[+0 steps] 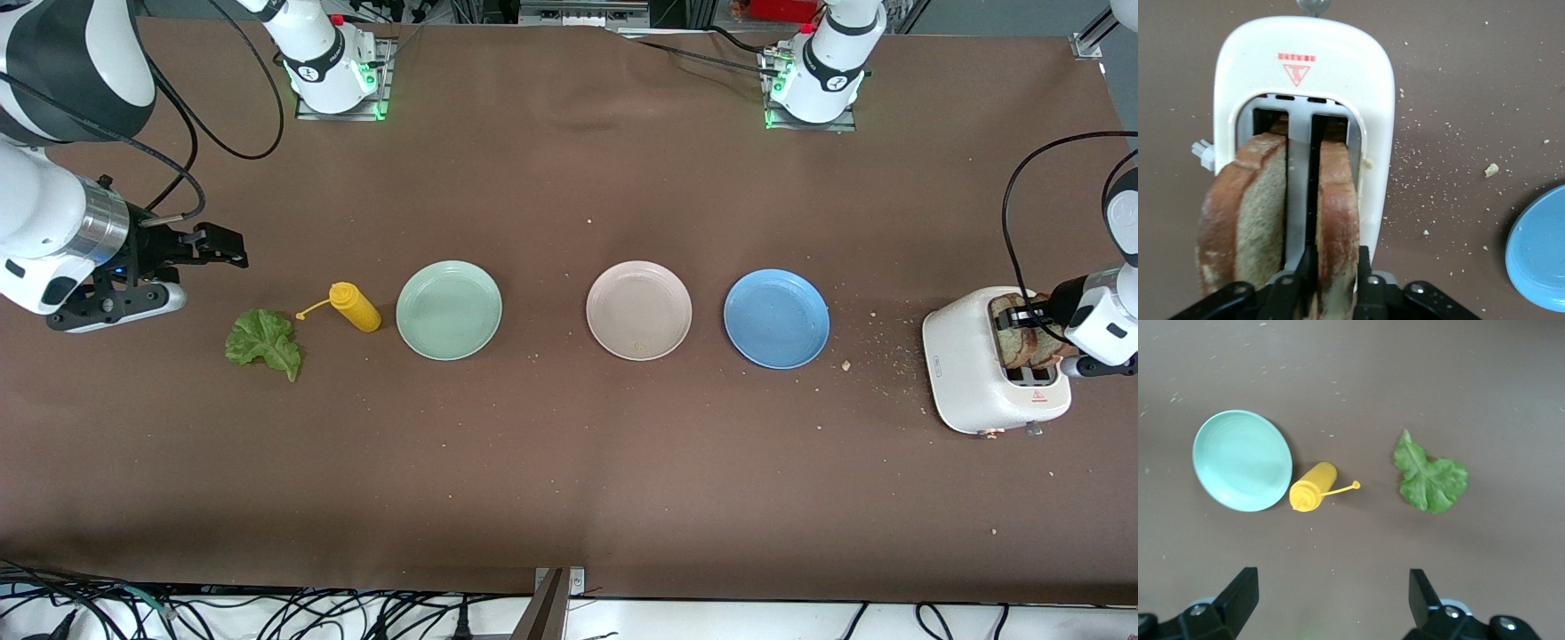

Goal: Make sandwich in beige plate with both arms
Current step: 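Grasp the bread slice with the left gripper while the right gripper reaches the bottle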

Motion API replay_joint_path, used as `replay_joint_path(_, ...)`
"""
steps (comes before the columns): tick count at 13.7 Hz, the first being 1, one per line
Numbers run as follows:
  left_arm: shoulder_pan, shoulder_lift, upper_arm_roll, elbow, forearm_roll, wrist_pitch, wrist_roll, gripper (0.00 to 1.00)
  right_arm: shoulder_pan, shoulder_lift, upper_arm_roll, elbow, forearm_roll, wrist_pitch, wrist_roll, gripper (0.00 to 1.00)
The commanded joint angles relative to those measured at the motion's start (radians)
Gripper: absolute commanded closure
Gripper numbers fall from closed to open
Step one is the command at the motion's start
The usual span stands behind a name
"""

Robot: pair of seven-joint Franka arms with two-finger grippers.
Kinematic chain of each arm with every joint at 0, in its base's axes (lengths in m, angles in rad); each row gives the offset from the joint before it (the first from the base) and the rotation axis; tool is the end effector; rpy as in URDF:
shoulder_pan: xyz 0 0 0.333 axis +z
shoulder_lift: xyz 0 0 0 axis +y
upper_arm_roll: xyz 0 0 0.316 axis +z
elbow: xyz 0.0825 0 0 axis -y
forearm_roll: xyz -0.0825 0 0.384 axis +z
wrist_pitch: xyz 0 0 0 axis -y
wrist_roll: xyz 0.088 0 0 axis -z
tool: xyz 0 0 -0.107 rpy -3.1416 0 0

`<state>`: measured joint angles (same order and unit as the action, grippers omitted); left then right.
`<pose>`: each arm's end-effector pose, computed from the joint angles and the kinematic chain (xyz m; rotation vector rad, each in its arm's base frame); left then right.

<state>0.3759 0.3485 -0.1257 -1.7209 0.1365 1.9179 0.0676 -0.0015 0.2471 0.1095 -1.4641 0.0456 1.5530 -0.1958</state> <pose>0.6094 0.1723 0.3733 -3.0684 -0.2011 0.2446 0.6155 0.0644 0.5287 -3.0191 -0.4560 0.2347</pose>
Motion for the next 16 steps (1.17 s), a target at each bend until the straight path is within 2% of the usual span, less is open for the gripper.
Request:
replay_joint_path(1,0.009,-0.045,-0.008,0.001,0.055,-0.03,0.009,1.0,-0.015,0.009,-0.002,-0.005,0.081,0.007,-0.21,0.0)
replay_joint_path(4,0.006,-0.065,-0.018,0.009,0.058,-0.056,0.003,1.0,-0.07,0.049,-0.002,-0.007,0.184,0.013,-0.505,0.0)
replay_joint_path(6,-0.009,-0.068,-0.023,0.088,0.061,-0.164,0.001,1.0,-0.083,0.052,-0.005,-0.039,0.264,0.033,-0.675,0.0)
replay_joint_path(9,-0.064,-0.068,-0.029,0.205,0.086,-0.308,0.001,1.0,-0.149,0.049,-0.022,-0.131,0.429,0.058,-0.978,0.0)
replay_joint_path(12,-0.149,-0.068,-0.034,0.305,0.083,-0.445,0.001,1.0,-0.156,0.058,-0.093,-0.221,0.597,0.07,-1.306,0.0)
replay_joint_path(14,-0.199,-0.069,-0.038,0.322,0.072,-0.485,0.001,1.0,-0.176,0.089,-0.12,-0.265,0.655,0.093,-1.52,0.0)
replay_joint_path(16,-0.238,-0.074,-0.052,0.325,0.017,-0.491,0.001,1.0,-0.196,0.165,-0.163,-0.271,0.703,0.084,-1.748,0.0)
